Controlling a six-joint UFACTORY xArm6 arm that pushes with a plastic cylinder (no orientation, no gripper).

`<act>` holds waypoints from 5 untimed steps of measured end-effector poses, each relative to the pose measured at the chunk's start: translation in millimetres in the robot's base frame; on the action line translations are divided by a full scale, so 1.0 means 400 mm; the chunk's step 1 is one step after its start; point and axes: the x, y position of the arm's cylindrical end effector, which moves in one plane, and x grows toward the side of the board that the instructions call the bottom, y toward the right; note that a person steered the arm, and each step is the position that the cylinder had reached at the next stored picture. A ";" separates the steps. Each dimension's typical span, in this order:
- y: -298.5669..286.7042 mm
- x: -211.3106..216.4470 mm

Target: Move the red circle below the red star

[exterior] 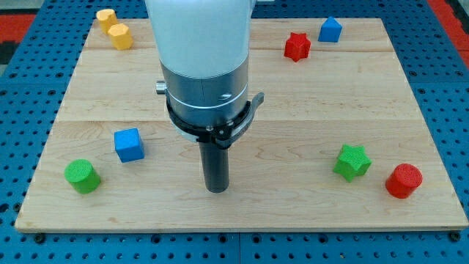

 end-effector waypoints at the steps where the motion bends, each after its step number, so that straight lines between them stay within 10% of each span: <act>1: 0.000 0.000; 3: 0.019 0.022; 5: 0.339 0.144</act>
